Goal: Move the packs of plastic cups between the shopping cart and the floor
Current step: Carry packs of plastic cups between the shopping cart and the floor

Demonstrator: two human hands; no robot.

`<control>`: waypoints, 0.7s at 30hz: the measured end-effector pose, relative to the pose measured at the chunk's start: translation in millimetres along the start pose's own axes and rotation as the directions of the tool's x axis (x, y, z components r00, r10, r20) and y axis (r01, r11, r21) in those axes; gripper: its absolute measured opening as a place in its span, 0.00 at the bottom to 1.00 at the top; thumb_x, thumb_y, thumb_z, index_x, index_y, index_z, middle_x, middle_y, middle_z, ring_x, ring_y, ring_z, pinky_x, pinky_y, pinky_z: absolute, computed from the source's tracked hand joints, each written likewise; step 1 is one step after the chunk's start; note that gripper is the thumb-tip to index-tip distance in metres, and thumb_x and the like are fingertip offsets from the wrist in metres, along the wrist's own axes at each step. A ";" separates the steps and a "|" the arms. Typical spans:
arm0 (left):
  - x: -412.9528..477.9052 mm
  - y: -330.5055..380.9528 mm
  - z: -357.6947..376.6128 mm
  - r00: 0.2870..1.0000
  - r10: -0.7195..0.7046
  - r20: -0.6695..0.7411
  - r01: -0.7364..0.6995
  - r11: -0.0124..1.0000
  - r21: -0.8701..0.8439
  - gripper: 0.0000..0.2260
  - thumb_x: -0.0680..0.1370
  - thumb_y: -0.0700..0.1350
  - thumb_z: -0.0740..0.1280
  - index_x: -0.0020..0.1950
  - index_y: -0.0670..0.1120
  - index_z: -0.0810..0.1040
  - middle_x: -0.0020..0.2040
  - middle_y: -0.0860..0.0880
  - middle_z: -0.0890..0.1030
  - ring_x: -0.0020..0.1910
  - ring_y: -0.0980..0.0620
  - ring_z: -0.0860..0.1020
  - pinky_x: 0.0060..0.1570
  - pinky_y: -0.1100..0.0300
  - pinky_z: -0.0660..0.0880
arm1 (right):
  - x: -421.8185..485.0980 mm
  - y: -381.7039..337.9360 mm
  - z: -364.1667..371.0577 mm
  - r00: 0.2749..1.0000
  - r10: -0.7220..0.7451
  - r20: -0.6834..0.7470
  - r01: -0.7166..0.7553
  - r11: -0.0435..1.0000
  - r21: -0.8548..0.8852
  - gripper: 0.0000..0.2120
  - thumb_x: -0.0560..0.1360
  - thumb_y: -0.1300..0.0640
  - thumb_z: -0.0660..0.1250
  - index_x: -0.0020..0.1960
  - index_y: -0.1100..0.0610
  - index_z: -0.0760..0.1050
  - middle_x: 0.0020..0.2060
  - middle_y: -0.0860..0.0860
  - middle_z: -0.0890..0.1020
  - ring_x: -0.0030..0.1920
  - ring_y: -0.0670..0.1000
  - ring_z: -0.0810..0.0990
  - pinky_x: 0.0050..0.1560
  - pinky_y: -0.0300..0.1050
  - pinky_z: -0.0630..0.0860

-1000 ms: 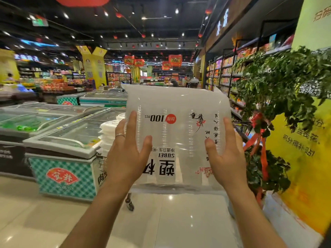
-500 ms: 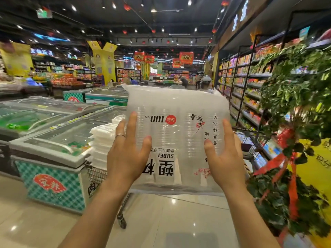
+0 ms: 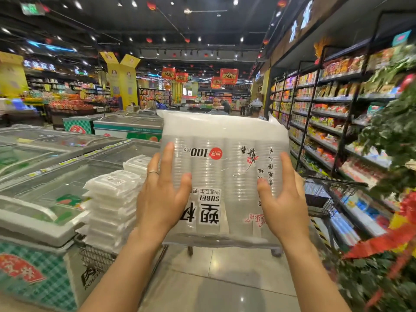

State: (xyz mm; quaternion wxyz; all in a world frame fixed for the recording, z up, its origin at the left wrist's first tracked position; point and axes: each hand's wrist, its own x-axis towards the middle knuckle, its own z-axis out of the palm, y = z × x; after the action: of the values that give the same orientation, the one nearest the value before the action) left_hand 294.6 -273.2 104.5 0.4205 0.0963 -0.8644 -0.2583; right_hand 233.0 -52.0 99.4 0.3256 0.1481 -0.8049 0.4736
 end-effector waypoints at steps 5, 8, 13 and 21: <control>88.2 -51.6 44.2 1.000 -0.019 -0.024 0.019 1.000 0.010 0.31 0.77 0.61 0.54 0.78 0.63 0.45 0.78 0.46 0.57 0.72 0.42 0.65 0.58 0.44 0.71 | 73.8 12.8 87.3 1.000 -0.010 0.010 0.010 1.000 -0.004 0.32 0.78 0.46 0.63 0.77 0.38 0.51 0.74 0.48 0.63 0.70 0.52 0.67 0.56 0.46 0.64; 128.2 -80.8 65.7 0.999 -0.018 -0.030 0.019 0.999 0.030 0.30 0.79 0.60 0.55 0.79 0.62 0.46 0.79 0.45 0.56 0.72 0.42 0.66 0.58 0.45 0.71 | 103.9 23.1 134.1 1.000 -0.015 0.015 0.015 1.000 0.001 0.32 0.78 0.46 0.62 0.77 0.38 0.51 0.74 0.50 0.62 0.71 0.53 0.66 0.60 0.50 0.66; 178.1 -125.2 98.4 0.999 -0.031 -0.023 0.032 0.998 0.058 0.30 0.80 0.57 0.58 0.79 0.60 0.47 0.78 0.45 0.57 0.68 0.40 0.70 0.56 0.45 0.72 | 143.5 43.2 201.9 0.999 -0.001 0.054 0.000 1.000 0.015 0.32 0.78 0.47 0.62 0.78 0.40 0.52 0.74 0.50 0.62 0.72 0.52 0.65 0.59 0.48 0.65; 249.7 -177.6 156.4 0.994 -0.102 -0.044 0.106 0.988 0.113 0.30 0.81 0.55 0.59 0.79 0.61 0.47 0.79 0.44 0.55 0.72 0.39 0.66 0.61 0.43 0.69 | 214.8 81.8 298.9 0.994 0.002 0.113 -0.012 0.996 0.089 0.31 0.78 0.44 0.61 0.77 0.38 0.52 0.73 0.49 0.64 0.70 0.53 0.67 0.60 0.48 0.66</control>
State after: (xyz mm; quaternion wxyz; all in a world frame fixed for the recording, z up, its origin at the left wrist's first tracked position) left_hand 7.4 -462.4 99.7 0.4164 0.1701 -0.8635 -0.2279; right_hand -86.3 -252.1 86.2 0.2708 0.1862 -0.8006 0.5011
